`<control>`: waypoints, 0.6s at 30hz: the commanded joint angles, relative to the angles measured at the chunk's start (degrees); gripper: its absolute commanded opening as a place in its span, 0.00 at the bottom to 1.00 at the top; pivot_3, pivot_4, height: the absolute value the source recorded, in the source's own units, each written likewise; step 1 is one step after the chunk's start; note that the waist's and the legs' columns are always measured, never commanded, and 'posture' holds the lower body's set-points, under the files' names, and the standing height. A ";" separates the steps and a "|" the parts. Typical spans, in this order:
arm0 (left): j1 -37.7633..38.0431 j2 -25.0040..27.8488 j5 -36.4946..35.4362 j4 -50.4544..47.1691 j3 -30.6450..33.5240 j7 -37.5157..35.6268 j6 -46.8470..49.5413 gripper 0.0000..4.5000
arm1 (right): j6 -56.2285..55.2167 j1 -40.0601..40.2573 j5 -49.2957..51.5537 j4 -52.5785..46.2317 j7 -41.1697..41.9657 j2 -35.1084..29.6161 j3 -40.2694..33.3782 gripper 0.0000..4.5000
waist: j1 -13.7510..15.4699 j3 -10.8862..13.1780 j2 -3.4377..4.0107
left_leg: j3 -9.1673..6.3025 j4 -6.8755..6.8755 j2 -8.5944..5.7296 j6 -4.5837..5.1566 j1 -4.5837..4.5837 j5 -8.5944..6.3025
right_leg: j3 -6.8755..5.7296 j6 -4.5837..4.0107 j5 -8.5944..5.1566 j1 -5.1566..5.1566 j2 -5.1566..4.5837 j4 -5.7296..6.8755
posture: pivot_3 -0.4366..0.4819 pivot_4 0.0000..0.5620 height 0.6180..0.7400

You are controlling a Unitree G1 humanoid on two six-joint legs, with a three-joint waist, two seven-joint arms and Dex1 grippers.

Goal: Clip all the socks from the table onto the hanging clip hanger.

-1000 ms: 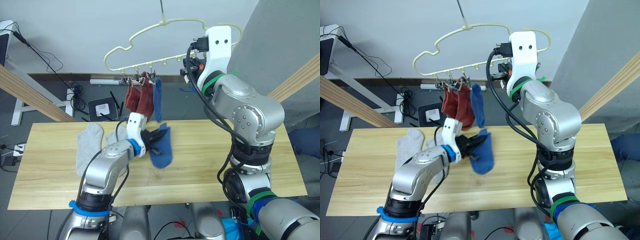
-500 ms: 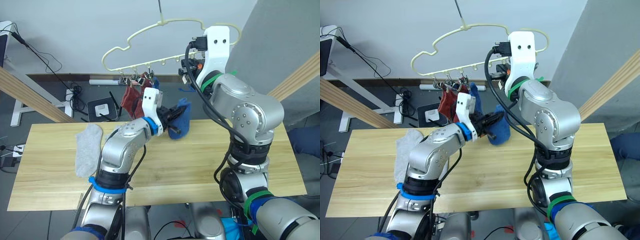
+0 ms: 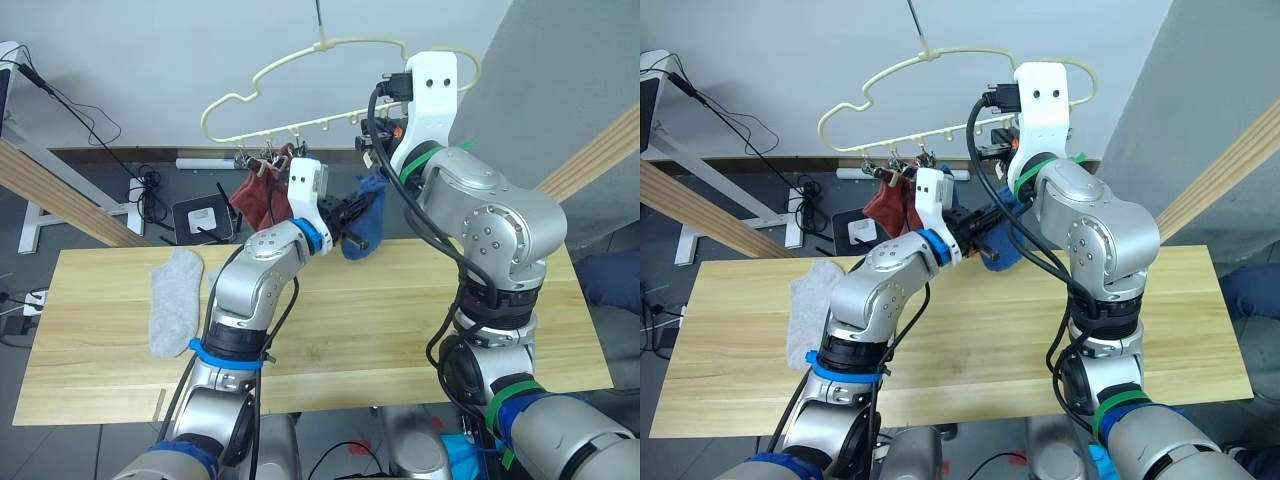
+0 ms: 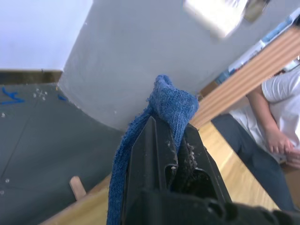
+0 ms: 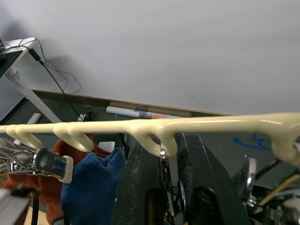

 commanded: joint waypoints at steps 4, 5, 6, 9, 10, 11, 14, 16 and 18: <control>-1.91 -0.85 -0.67 -0.89 0.85 0.40 -1.48 0.00 | 0.35 -0.97 0.31 -3.11 -0.41 0.35 -1.03 0.02 | -0.22 0.00 0.00 | 0.00 -0.01 0.01 0.00 0.00 0.00 | 0.00 0.00 0.00 0.00 0.00 -0.02 | 0.11 0.70 1.00; -2.14 -0.90 -0.63 -0.75 0.92 0.47 -1.50 0.00 | 0.28 -0.97 0.28 -3.03 -0.37 0.35 -1.03 0.02 | -0.22 0.00 0.00 | 0.00 -0.01 0.01 0.00 0.00 0.00 | -0.01 0.00 0.00 0.00 0.00 -0.02 | 0.11 0.70 1.00; -2.29 -0.94 -0.60 -0.66 0.98 0.51 -1.51 0.00 | 0.23 -0.97 0.27 -2.98 -0.35 0.35 -1.02 0.02 | -0.22 0.00 0.00 | 0.00 -0.01 0.01 0.00 0.00 0.00 | -0.01 0.00 0.00 0.00 0.00 -0.02 | 0.11 0.70 1.00; -2.80 -1.08 -0.43 -0.10 1.12 0.63 -2.02 0.00 | 0.06 -1.01 0.24 -2.73 -0.29 0.37 -1.04 0.02 | -0.22 0.00 0.00 | 0.00 0.00 0.00 0.00 0.00 0.00 | 0.00 0.00 0.00 0.01 0.00 -0.02 | 0.12 0.70 1.00; -2.91 -1.11 -0.43 0.09 1.12 0.66 -2.16 0.00 | 0.03 -1.01 0.24 -2.67 -0.27 0.36 -1.06 0.02 | -0.22 0.00 0.00 | -0.01 0.00 0.00 0.00 0.00 0.00 | -0.01 0.00 0.00 0.01 0.00 -0.02 | 0.12 0.70 1.00; -2.97 -1.12 -0.45 0.22 1.10 0.69 -2.26 0.00 | 0.02 -1.01 0.24 -2.64 -0.26 0.36 -1.09 0.02 | -0.23 0.00 0.00 | -0.01 0.00 0.00 0.00 0.00 0.00 | -0.01 0.00 0.00 0.01 0.00 -0.01 | 0.12 0.70 1.00; -3.48 -1.46 -0.54 0.87 1.23 1.11 -2.76 0.00 | -0.06 -1.00 0.20 -2.55 -0.29 0.38 -1.11 0.02 | -0.24 0.00 0.00 | 0.00 0.00 0.01 0.00 0.00 0.00 | -0.01 0.00 0.00 0.00 0.00 -0.02 | 0.11 0.70 1.00; -4.15 -1.94 -0.52 1.58 1.27 1.38 -3.21 0.00 | -0.04 -0.91 0.18 -2.59 -0.35 0.44 -1.13 0.02 | -0.21 0.00 0.00 | -0.01 0.00 0.00 0.00 -0.01 0.00 | -0.01 0.00 0.00 0.01 -0.01 -0.02 | 0.11 0.70 1.00; -4.75 -2.45 -0.53 2.17 1.39 1.45 -3.44 0.00 | -0.03 -0.81 0.16 -2.67 -0.38 0.51 -1.11 0.02 | -0.22 0.00 0.00 | 0.00 0.01 0.00 0.00 -0.02 0.00 | -0.01 0.00 0.00 0.01 -0.01 -0.02 | 0.11 0.70 1.00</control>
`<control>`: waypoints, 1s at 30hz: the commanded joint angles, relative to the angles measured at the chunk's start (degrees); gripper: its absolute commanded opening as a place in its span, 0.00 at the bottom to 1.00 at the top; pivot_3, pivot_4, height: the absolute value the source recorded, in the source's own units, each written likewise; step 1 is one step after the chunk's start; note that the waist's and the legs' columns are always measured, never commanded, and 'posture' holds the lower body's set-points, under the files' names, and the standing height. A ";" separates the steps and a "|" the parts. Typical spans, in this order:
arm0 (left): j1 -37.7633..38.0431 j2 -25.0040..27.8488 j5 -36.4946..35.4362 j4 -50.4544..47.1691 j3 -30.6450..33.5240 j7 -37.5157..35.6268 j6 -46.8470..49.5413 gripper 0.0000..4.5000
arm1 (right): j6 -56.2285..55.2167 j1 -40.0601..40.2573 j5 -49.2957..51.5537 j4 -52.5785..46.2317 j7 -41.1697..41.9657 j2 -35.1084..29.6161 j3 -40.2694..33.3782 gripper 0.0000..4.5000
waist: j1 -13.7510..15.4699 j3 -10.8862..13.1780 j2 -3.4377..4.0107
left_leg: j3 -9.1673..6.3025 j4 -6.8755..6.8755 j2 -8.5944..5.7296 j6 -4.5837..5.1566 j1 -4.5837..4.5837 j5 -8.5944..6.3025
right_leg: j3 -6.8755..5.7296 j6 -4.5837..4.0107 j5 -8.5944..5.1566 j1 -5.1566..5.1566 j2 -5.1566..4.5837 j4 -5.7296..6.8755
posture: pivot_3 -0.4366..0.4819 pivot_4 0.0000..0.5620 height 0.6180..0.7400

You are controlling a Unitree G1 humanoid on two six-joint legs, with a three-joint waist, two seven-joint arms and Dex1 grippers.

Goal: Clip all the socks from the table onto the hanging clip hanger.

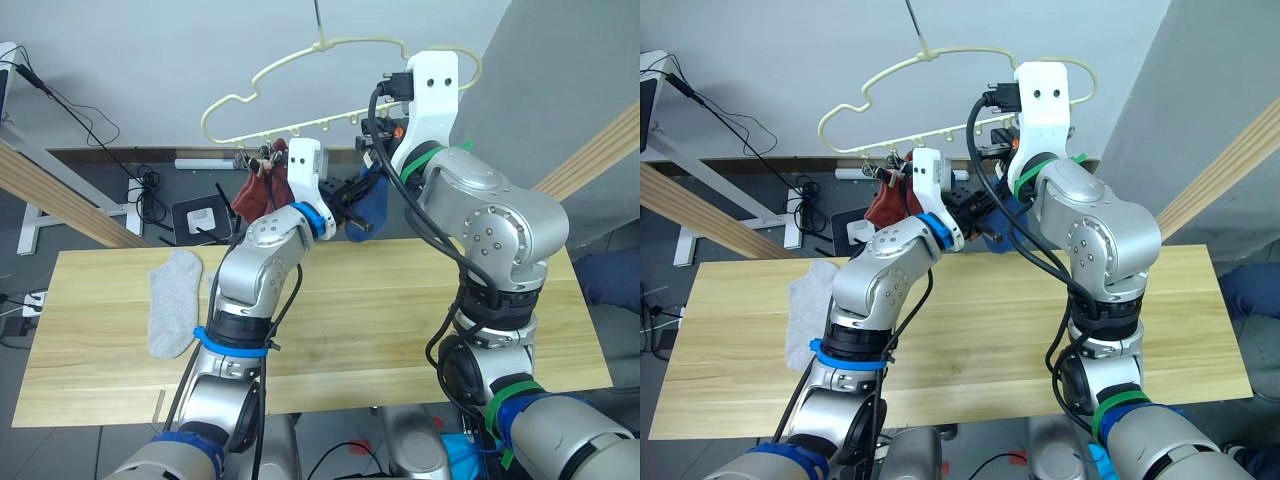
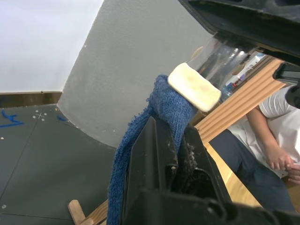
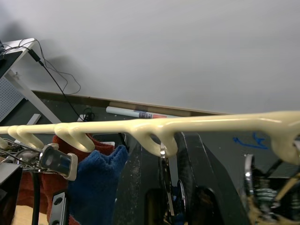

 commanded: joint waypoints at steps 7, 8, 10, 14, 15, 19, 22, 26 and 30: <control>-2.90 -2.24 -1.22 0.25 1.08 0.20 -1.81 0.00 | -1.01 -0.66 0.09 -1.89 -0.42 0.62 -0.81 0.02 | -0.09 0.00 0.00 | 0.00 -0.01 0.00 0.00 0.00 0.00 | -0.01 0.00 0.00 0.00 0.00 0.00 | 0.12 0.70 1.00; -2.85 -2.13 -1.25 0.16 1.10 0.05 -1.68 0.00 | -1.07 -0.64 0.08 -1.90 -0.42 0.63 -0.80 0.02 | -0.10 0.00 0.00 | 0.01 0.00 0.00 0.00 0.00 0.00 | 0.00 0.00 0.00 0.00 0.00 0.00 | 0.12 0.70 1.00; -2.73 -1.89 -1.15 0.11 1.01 -0.23 -1.62 0.00 | -1.20 -0.62 0.06 -1.86 -0.39 0.58 -0.77 0.02 | -0.10 0.00 0.00 | 0.00 0.00 0.00 0.00 0.00 0.00 | 0.00 0.00 0.00 0.00 0.00 0.00 | 0.12 0.70 1.00; -2.83 -1.90 -1.08 0.33 0.95 -0.37 -1.70 0.00 | -0.97 -0.80 0.28 -1.58 -0.44 0.78 -1.17 0.24 | -0.12 0.00 0.00 | 0.01 -0.01 0.00 0.00 0.00 0.00 | 0.00 0.00 0.00 0.00 0.00 0.00 | 0.12 0.69 1.00; -2.87 -1.98 -1.14 0.37 0.99 -0.33 -1.67 0.00 | -1.03 -0.77 0.29 -1.54 -0.39 0.76 -1.16 0.34 | -0.12 0.00 0.00 | 0.01 -0.01 0.00 0.00 0.00 0.00 | 0.01 0.00 0.00 -0.01 0.00 0.00 | 0.12 0.69 1.00; -2.87 -2.13 -1.56 0.28 0.89 -0.78 -1.34 0.00 | -0.63 -0.86 0.42 -1.69 -0.38 0.77 -1.19 0.64 | -0.23 0.00 0.00 | 0.01 -0.01 0.00 0.00 0.00 0.00 | 0.00 0.00 0.00 -0.01 0.00 0.00 | 0.12 0.69 1.00; -2.51 -1.80 -1.80 -0.21 0.70 -1.14 -0.64 0.00 | 0.33 -0.68 0.88 -2.27 -0.08 0.63 -1.36 0.69 | -0.38 0.00 0.00 | 0.01 -0.01 0.00 0.00 0.00 0.00 | 0.00 0.00 0.00 -0.01 0.00 0.00 | 0.11 0.69 1.00; -1.53 -0.41 -2.10 -1.45 0.24 -2.29 0.53 0.11 | 2.46 -0.47 1.91 -3.40 1.08 0.11 -2.09 0.70 | -0.46 0.00 0.00 | 0.01 -0.01 0.00 0.00 0.00 0.00 | 0.00 0.00 0.00 -0.01 0.00 0.01 | 0.12 0.69 1.00; -0.30 1.82 -1.63 -3.80 -0.75 -2.97 1.71 0.34 | 7.03 -0.07 4.51 -5.53 2.74 0.66 -4.46 0.70 | -0.54 0.00 0.00 | 0.01 -0.01 0.02 0.00 0.00 0.00 | 0.01 0.00 0.00 -0.01 0.01 0.01 | 0.12 0.70 1.00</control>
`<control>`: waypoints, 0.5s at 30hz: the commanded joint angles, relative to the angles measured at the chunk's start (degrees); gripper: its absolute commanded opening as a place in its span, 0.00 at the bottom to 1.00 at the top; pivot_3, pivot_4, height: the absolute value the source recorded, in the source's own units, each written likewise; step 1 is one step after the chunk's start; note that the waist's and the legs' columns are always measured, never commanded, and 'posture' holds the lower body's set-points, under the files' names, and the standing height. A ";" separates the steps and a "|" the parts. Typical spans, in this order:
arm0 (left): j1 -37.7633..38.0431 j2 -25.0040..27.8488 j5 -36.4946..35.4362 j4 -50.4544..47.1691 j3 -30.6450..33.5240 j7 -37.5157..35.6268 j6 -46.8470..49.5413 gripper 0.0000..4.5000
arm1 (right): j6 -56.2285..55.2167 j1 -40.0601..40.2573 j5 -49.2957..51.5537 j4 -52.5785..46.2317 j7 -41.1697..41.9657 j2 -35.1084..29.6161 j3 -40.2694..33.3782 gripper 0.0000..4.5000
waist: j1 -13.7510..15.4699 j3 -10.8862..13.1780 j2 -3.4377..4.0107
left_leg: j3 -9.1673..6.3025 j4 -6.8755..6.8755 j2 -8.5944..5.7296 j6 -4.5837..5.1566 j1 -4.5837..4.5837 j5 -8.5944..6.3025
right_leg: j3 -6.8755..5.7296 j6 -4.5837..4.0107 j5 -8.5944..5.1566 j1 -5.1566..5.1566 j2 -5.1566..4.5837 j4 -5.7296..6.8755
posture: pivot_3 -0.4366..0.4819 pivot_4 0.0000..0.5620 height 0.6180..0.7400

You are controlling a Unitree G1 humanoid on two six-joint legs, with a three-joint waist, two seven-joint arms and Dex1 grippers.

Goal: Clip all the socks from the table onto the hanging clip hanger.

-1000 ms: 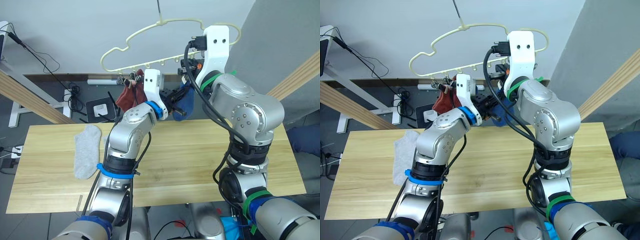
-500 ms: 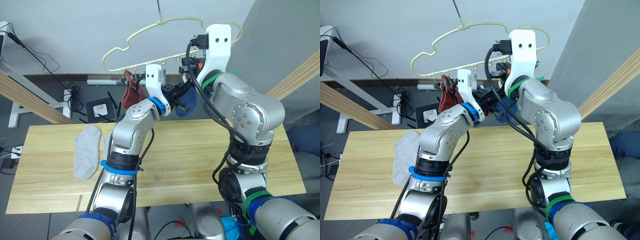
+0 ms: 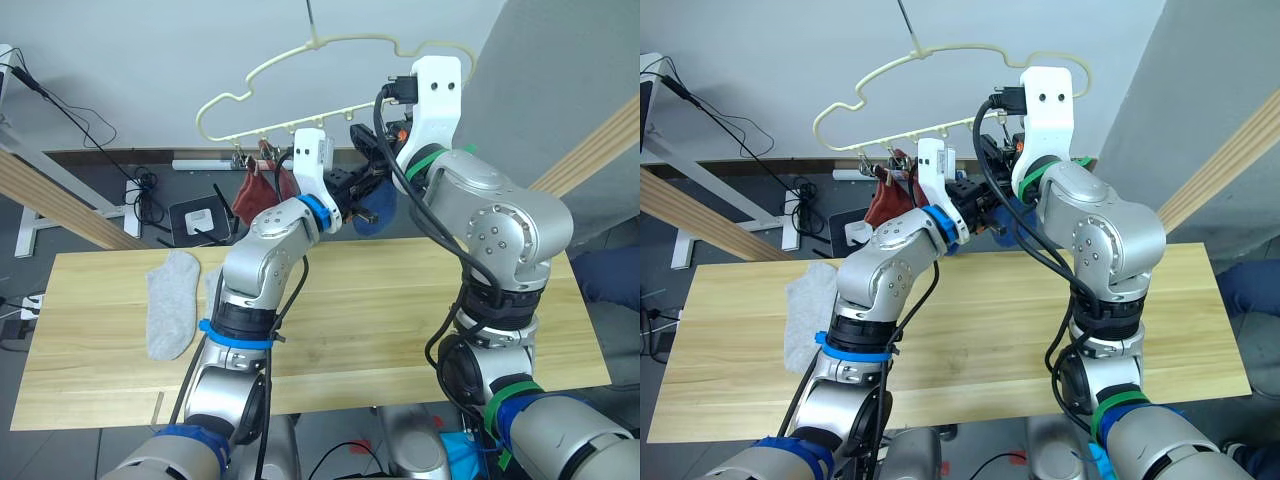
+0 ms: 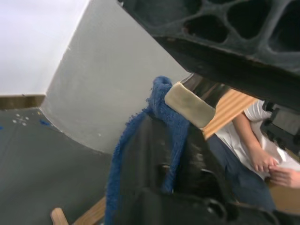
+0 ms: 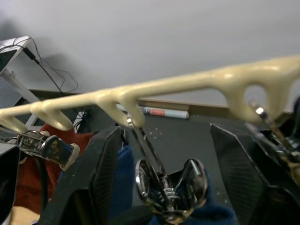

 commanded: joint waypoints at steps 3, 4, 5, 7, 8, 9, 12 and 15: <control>1.08 1.65 -0.91 -5.17 -0.95 -1.20 1.31 0.56 | 5.04 0.06 3.87 -5.83 2.15 0.44 -3.02 0.70 | 0.01 0.00 0.00 | -0.02 0.01 0.01 0.00 0.00 0.00 | -0.01 0.00 0.00 0.00 0.00 0.02 | 0.13 0.69 1.00; 1.26 1.99 -0.89 -5.56 -1.00 -1.24 1.60 0.62 | 5.73 0.14 4.19 -6.27 2.35 0.36 -3.36 0.70 | 0.02 0.00 0.00 | -0.02 0.01 -0.01 0.00 0.00 0.00 | 0.00 0.00 0.00 0.01 -0.01 0.02 | 0.13 0.69 1.00; 1.85 2.72 -0.79 -6.68 -1.13 -1.29 2.25 0.69 | 6.80 0.50 4.79 -7.26 2.97 -0.27 -3.62 0.70 | 0.02 0.00 0.00 | -0.02 0.02 -0.01 0.00 0.00 0.00 | 0.00 0.00 0.00 0.02 -0.01 0.02 | 0.13 0.69 1.00; 3.27 4.45 -0.83 -9.31 -1.37 -1.70 3.40 0.83 | 8.76 1.29 5.70 -9.26 4.20 -1.58 -3.94 0.70 | 0.01 0.00 0.00 | -0.03 0.01 -0.01 0.00 0.00 0.00 | 0.00 0.00 0.00 0.02 -0.01 0.02 | 0.13 0.69 1.00; 4.50 5.89 -1.09 -11.43 -1.43 -2.38 4.04 0.89 | 9.79 1.91 6.09 -10.52 4.93 -2.56 -3.91 0.70 | -0.02 0.00 0.00 | -0.03 0.00 -0.01 0.00 0.00 0.00 | -0.01 0.00 0.00 0.00 -0.01 0.01 | 0.13 0.69 1.00; 5.57 7.21 -1.76 -13.33 -1.13 -3.13 4.80 0.89 | 10.58 2.36 6.38 -11.39 5.31 -3.19 -3.87 0.70 | -0.03 0.00 0.00 | -0.03 -0.01 0.01 0.00 0.00 0.00 | -0.01 0.00 0.00 0.01 0.00 0.00 | 0.13 0.69 1.00; 7.61 10.36 -4.28 -17.52 -0.06 -4.81 7.28 0.89 | 11.84 3.16 6.78 -12.98 5.93 -4.26 -3.71 0.70 | -0.05 0.00 0.00 | -0.02 -0.02 0.02 0.00 0.00 0.00 | 0.02 0.00 0.00 0.00 0.00 0.01 | 0.13 0.69 1.00; 8.71 13.27 -7.21 -20.60 1.52 -5.91 10.38 0.89 | 12.54 3.53 6.64 -13.89 6.27 -4.42 -3.65 0.70 | -0.05 0.00 0.00 | -0.02 0.02 0.01 0.01 0.01 0.01 | 0.02 0.00 0.00 -0.01 0.00 0.09 | 0.14 0.69 1.00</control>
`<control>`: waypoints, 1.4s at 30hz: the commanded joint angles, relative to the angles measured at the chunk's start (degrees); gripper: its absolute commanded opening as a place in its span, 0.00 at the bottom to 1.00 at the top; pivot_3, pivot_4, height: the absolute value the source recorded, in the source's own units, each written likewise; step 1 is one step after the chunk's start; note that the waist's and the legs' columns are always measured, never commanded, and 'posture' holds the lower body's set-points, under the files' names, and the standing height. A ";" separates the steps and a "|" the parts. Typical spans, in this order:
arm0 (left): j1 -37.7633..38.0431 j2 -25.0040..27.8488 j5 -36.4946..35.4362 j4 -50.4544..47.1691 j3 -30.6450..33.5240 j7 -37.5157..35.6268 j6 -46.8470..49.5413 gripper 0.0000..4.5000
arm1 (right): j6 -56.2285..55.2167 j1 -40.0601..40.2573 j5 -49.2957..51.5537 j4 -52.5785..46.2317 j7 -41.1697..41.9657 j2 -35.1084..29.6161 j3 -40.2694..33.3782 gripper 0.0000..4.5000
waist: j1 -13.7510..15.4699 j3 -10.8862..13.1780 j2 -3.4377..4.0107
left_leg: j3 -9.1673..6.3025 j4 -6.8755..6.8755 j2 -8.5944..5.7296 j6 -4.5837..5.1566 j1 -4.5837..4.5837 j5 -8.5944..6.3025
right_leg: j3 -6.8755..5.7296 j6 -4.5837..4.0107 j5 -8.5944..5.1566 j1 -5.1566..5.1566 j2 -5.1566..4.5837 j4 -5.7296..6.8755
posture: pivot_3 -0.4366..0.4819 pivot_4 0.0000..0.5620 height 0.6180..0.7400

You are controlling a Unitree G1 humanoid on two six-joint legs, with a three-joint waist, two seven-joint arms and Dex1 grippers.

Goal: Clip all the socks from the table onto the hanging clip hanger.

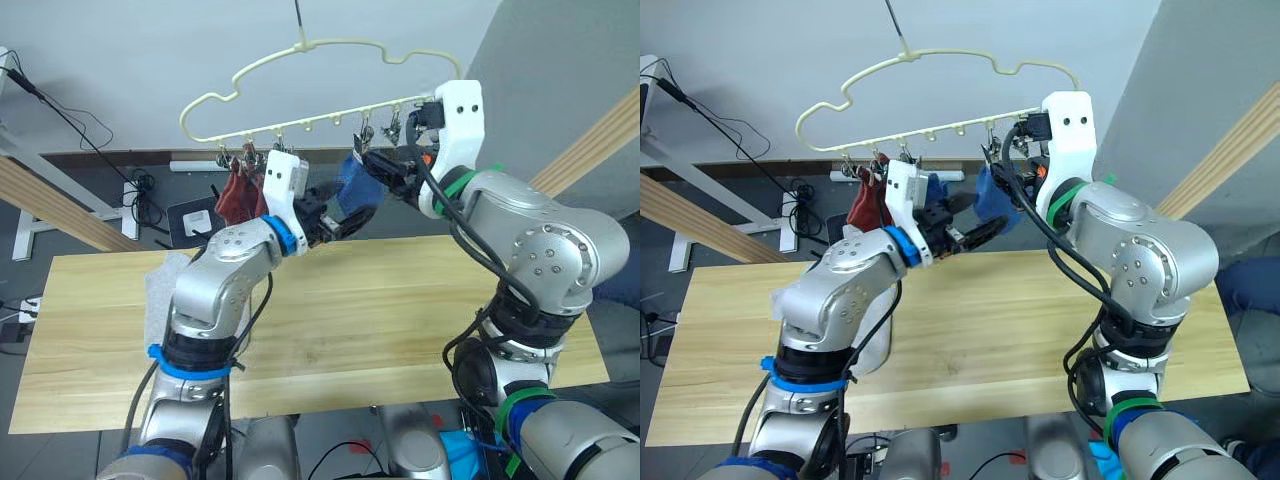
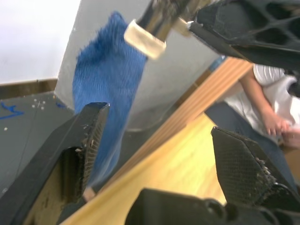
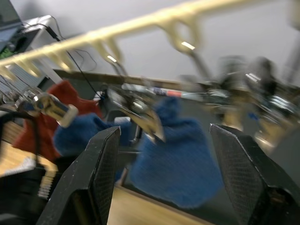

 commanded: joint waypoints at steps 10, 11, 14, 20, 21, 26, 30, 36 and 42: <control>0.87 16.96 -21.70 -13.44 15.04 -9.24 13.10 0.89 | 1.95 1.30 -0.03 -8.39 1.27 -3.48 2.73 0.70 | 0.10 -0.01 0.01 | -0.05 -0.01 0.02 0.00 0.01 0.01 | -0.02 0.00 -0.01 -0.05 0.05 0.12 | 0.17 0.65 1.00; 0.87 18.03 -23.10 -13.52 16.08 -9.33 13.74 0.89 | 2.01 1.59 -0.16 -8.99 1.22 -3.89 3.36 0.70 | 0.12 -0.01 0.01 | -0.05 0.00 0.01 0.00 0.01 0.01 | -0.02 0.00 -0.01 -0.05 0.05 0.11 | 0.17 0.65 1.00; 1.70 22.26 -25.35 -13.84 17.97 -11.12 14.04 0.89 | 1.68 3.22 -0.66 -11.42 1.33 -6.47 5.93 0.70 | 0.19 -0.01 0.01 | -0.04 0.02 -0.01 0.00 0.01 0.02 | -0.01 0.00 -0.01 -0.05 0.03 0.11 | 0.17 0.63 1.00; 8.23 29.97 -26.31 -14.06 22.17 -17.57 9.98 0.89 | -4.09 13.74 -1.88 -17.06 1.73 -12.96 12.59 0.70 | 0.34 -0.04 0.01 | -0.03 -0.04 0.02 -0.01 0.01 0.02 | -0.02 0.01 -0.01 -0.04 0.03 -0.02 | 0.19 0.62 1.00; 8.98 30.97 -26.32 -14.10 22.34 -18.25 9.54 0.89 | -5.15 15.06 -2.08 -17.48 1.79 -13.70 13.54 0.70 | 0.35 -0.04 0.01 | 0.01 -0.05 0.02 -0.02 0.01 0.02 | 0.02 0.01 -0.01 -0.05 0.02 -0.03 | 0.19 0.62 1.00; 8.75 33.53 -28.11 -13.38 22.94 -18.77 9.15 0.89 | -7.19 17.66 -2.93 -17.91 1.69 -14.01 14.13 0.70 | 0.79 -0.04 0.01 | 0.00 -0.02 0.02 -0.08 0.02 0.06 | 0.01 0.01 -0.01 -0.07 0.03 0.04 | 0.22 0.61 1.00; 8.55 35.77 -27.46 -12.55 25.05 -21.31 5.93 0.89 | -7.53 17.15 -4.36 -16.74 -0.39 -11.23 13.85 0.70 | 1.17 -0.05 0.00 | -0.01 -0.02 0.03 -0.11 0.05 0.08 | 0.02 0.00 -0.01 -0.11 0.07 0.20 | 0.22 0.61 1.00; 7.89 35.19 -27.41 -12.13 24.60 -19.76 4.11 0.89 | -7.53 15.39 -6.10 -15.31 -1.35 -9.24 12.70 0.70 | 1.67 -0.06 -0.02 | 0.00 0.01 0.01 -0.21 0.05 0.15 | 0.03 0.00 -0.01 -0.12 0.05 0.25 | 0.23 0.60 1.00; 8.57 34.74 -27.62 -12.34 24.72 -19.35 2.83 0.89 | -6.67 14.11 -6.77 -15.21 -1.77 -7.99 11.86 0.57 | 1.66 -0.06 -0.02 | -0.01 0.00 0.02 -0.21 0.05 0.15 | 0.02 -0.01 -0.01 -0.13 0.04 0.29 | 0.22 0.60 1.00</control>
